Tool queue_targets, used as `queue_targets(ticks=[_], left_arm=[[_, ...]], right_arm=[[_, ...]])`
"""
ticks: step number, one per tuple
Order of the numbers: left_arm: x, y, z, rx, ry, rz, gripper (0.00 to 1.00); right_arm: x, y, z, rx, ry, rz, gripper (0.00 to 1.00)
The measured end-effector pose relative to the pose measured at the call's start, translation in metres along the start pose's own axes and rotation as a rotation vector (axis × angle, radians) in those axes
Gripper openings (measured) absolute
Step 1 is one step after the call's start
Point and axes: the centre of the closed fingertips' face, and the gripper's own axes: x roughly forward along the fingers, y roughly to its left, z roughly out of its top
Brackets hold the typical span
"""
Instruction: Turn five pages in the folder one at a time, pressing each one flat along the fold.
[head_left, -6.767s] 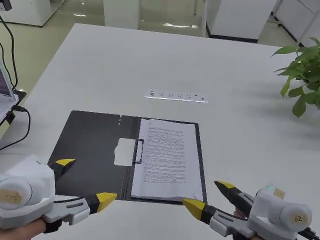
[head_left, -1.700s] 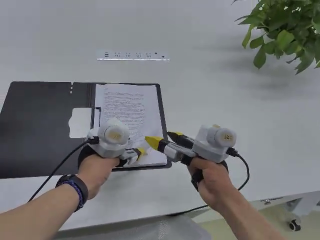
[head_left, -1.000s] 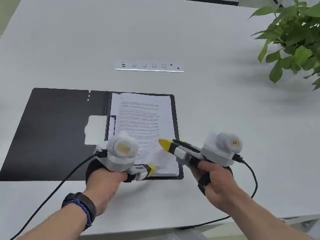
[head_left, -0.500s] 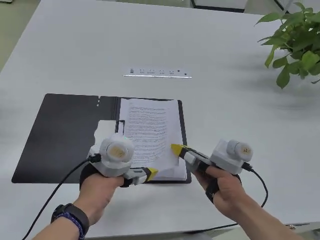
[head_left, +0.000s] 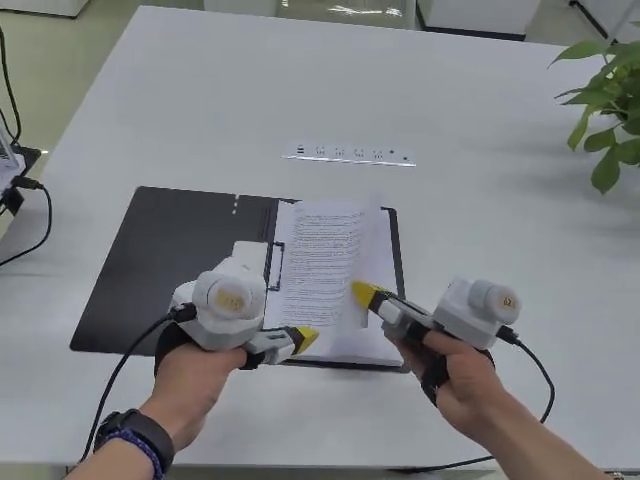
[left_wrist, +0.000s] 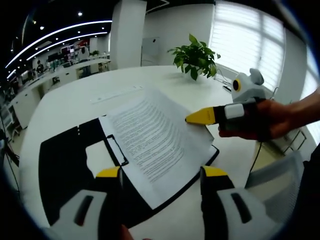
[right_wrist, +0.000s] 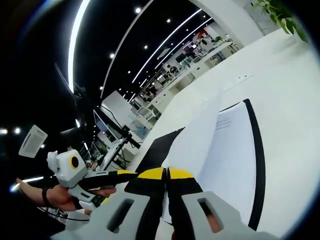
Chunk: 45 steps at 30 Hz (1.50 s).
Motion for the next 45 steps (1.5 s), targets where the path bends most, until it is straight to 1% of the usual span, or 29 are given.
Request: queue_targets(ticks=[3,8,15,17,19,22,24,30,32,35,38,40,45], left_arm=[[-0.010,0.007,-0.002,0.015,-0.004,0.020,0.63],[-0.026,0.017,-0.004,-0.001,-0.018,0.049,0.63],[-0.043,0.026,-0.010,-0.007,-0.025,0.071,0.63],[-0.049,0.029,-0.012,-0.016,-0.030,0.082,0.63],[-0.054,0.032,-0.013,-0.029,-0.035,0.091,0.63],[-0.059,0.038,-0.009,-0.066,-0.057,0.102,0.64],[-0.063,0.042,-0.008,-0.066,-0.060,0.113,0.64],[-0.073,0.049,-0.012,-0.077,-0.060,0.133,0.64],[-0.076,0.052,-0.011,-0.099,-0.073,0.137,0.64],[-0.078,0.055,-0.011,-0.097,-0.073,0.145,0.64],[-0.083,0.057,-0.011,-0.107,-0.082,0.151,0.64],[-0.085,0.058,-0.012,-0.107,-0.081,0.153,0.64],[-0.091,0.067,-0.018,-0.120,-0.077,0.173,0.65]], right_arm=[[0.006,0.011,-0.001,-0.007,0.004,0.019,0.00],[0.021,0.025,-0.005,-0.012,0.015,0.049,0.00],[0.037,0.038,-0.011,-0.008,0.029,0.078,0.00],[0.043,0.046,-0.012,0.003,0.034,0.093,0.00],[0.047,0.050,-0.014,0.005,0.037,0.102,0.00],[0.055,0.058,-0.018,0.004,0.047,0.115,0.00],[0.060,0.064,-0.020,0.006,0.049,0.125,0.00],[0.075,0.075,-0.028,0.005,0.071,0.153,0.00],[0.081,0.079,-0.031,0.011,0.080,0.159,0.00],[0.087,0.085,-0.034,0.015,0.086,0.172,0.00],[0.095,0.092,-0.039,0.010,0.099,0.188,0.00],[0.098,0.096,-0.042,0.014,0.107,0.193,0.00],[0.110,0.104,-0.052,0.018,0.133,0.208,0.00]])
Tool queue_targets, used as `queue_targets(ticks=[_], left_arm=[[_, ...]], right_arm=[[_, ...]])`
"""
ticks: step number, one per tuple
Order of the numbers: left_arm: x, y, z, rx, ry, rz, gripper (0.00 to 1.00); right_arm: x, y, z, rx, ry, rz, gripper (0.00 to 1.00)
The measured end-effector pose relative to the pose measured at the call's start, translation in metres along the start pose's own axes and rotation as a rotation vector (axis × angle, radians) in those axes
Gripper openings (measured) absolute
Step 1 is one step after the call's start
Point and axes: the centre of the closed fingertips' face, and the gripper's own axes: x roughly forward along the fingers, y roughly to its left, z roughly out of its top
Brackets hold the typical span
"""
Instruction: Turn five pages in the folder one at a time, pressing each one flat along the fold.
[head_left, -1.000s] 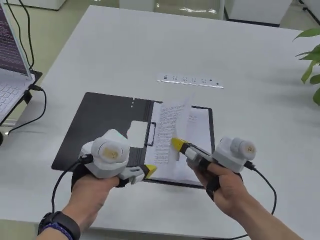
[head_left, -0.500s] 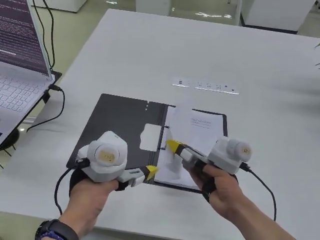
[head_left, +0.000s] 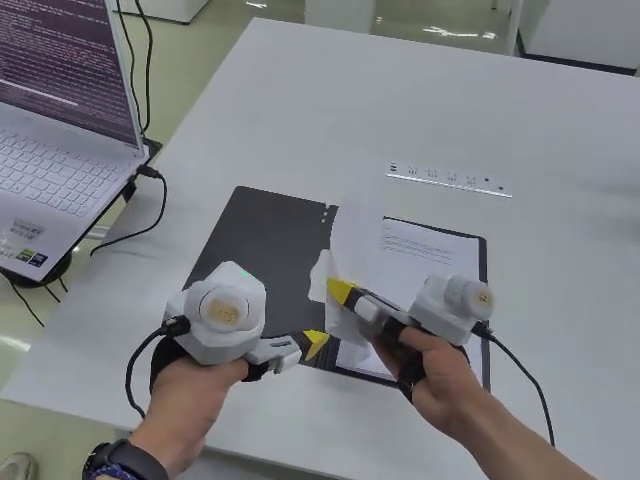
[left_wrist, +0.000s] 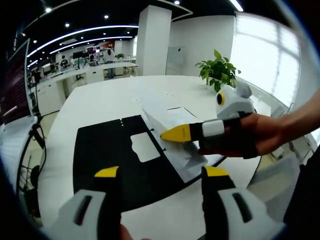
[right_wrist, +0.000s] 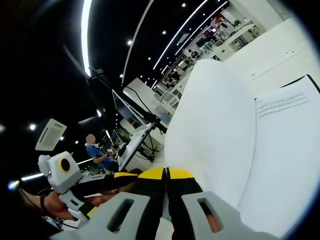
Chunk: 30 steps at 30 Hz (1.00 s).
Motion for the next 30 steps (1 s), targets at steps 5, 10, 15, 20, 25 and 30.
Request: queue_targets(ticks=[5,10,15,20,25,30], left_arm=[[-0.005,0.011,-0.001,-0.023,-0.010,0.024,0.65],[-0.009,0.017,-0.002,-0.032,-0.013,0.038,0.65],[-0.012,0.022,-0.003,-0.043,-0.017,0.050,0.65],[-0.011,0.025,-0.003,-0.060,-0.021,0.058,0.65],[-0.011,0.027,-0.005,-0.075,-0.023,0.063,0.65],[-0.012,0.032,-0.006,-0.094,-0.030,0.072,0.65]], right_arm=[[0.012,0.001,-0.007,0.007,0.019,0.006,0.00],[0.022,0.002,-0.012,0.024,0.028,0.006,0.00],[0.035,0.000,-0.018,0.052,0.039,-0.001,0.00],[0.047,-0.004,-0.027,0.074,0.060,-0.015,0.00],[0.057,-0.011,-0.037,0.086,0.086,-0.051,0.00],[0.066,-0.015,-0.046,0.110,0.101,-0.070,0.00]])
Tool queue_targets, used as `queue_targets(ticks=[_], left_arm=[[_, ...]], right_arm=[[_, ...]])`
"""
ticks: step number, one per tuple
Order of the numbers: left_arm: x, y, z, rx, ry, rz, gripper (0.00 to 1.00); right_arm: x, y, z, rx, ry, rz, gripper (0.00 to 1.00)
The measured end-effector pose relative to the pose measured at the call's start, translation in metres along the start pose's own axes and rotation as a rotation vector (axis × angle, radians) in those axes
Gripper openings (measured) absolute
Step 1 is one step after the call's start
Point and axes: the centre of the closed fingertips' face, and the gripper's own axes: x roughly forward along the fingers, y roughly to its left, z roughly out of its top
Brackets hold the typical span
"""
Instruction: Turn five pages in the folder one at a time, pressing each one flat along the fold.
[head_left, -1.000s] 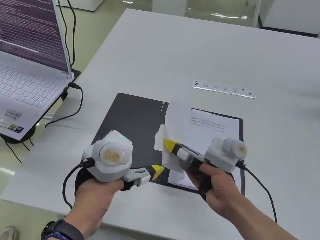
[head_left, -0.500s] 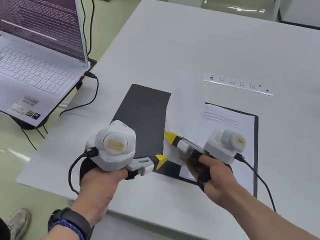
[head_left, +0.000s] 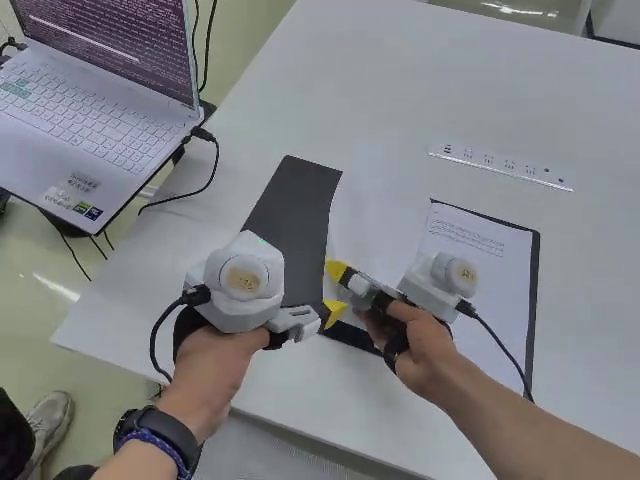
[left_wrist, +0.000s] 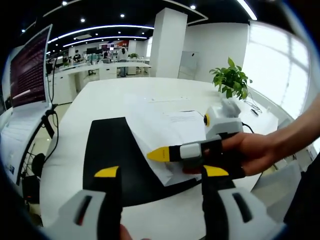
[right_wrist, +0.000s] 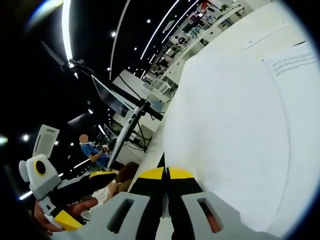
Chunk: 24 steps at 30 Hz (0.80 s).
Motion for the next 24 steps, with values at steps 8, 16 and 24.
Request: queue_targets(ticks=[8,16,24], left_arm=[[0.001,0.008,-0.005,-0.035,0.001,0.014,0.64],[0.002,0.013,-0.012,-0.070,0.008,0.023,0.63],[0.004,0.015,-0.016,-0.077,0.020,0.030,0.62]], right_arm=[[0.013,-0.021,-0.016,0.024,0.051,-0.065,0.00],[0.026,-0.030,-0.025,0.040,0.080,-0.086,0.00],[0.035,-0.030,-0.051,0.037,0.165,-0.082,0.08]])
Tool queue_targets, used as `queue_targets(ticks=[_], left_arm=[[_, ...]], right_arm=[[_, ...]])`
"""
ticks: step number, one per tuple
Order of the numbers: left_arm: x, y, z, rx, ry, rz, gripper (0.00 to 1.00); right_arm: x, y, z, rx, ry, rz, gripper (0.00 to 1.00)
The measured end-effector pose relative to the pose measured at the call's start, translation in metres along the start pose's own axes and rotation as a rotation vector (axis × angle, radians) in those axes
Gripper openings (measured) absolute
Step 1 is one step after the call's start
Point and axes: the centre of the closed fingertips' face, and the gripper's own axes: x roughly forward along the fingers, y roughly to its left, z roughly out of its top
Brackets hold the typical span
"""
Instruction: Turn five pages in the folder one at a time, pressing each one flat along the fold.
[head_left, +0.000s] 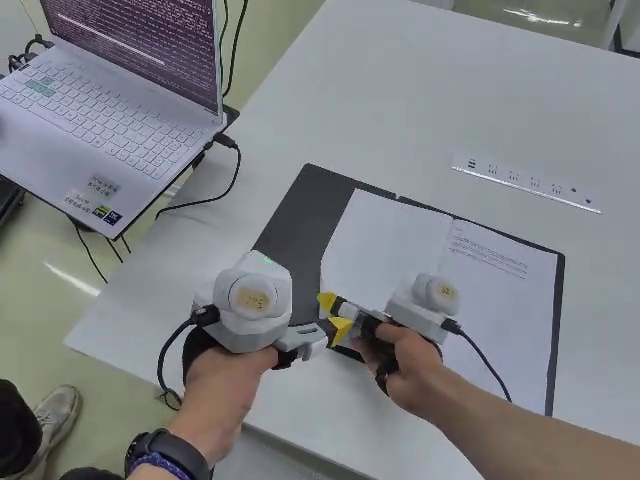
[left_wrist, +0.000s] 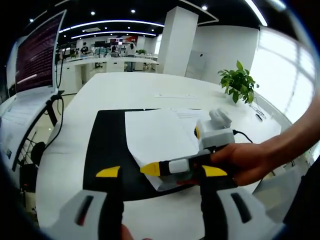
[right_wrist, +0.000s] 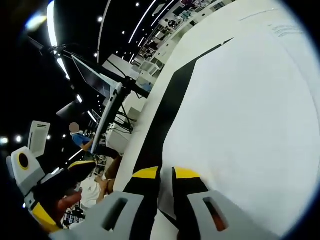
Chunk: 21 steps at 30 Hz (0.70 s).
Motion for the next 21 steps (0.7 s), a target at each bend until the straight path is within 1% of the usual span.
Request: queue_targets(ticks=[2,4,6,8,11,13,14,15,18,21], left_arm=[[0.000,0.000,-0.001,0.003,0.003,0.001,0.62],[0.000,0.000,-0.001,0.004,0.005,0.001,0.62],[0.000,0.000,-0.003,0.006,0.010,0.002,0.62],[0.001,0.000,-0.006,0.010,0.015,0.001,0.62],[0.001,0.000,-0.007,0.015,0.021,0.001,0.61],[0.000,0.002,-0.007,0.012,0.022,0.013,0.60],[0.000,0.004,-0.007,0.014,0.021,0.020,0.60],[0.000,0.006,-0.006,0.017,0.019,0.023,0.60],[0.001,0.012,-0.005,0.008,0.014,0.035,0.58],[0.002,0.014,-0.005,0.011,0.014,0.039,0.53]], right_arm=[[0.000,0.003,0.000,-0.012,-0.002,0.009,0.10],[0.000,0.006,0.000,-0.015,-0.004,0.030,0.14],[-0.001,0.009,0.000,-0.001,-0.007,0.052,0.19],[-0.002,0.010,0.001,0.002,-0.011,0.061,0.22],[-0.009,0.014,0.003,-0.006,-0.020,0.088,0.29],[-0.015,0.016,0.006,-0.011,-0.030,0.103,0.30],[-0.021,0.018,0.009,-0.014,-0.034,0.102,0.30],[-0.024,0.018,0.011,-0.019,-0.041,0.095,0.30],[-0.035,0.013,0.020,-0.030,-0.074,0.081,0.31],[-0.051,0.009,0.034,-0.060,-0.117,0.058,0.30]])
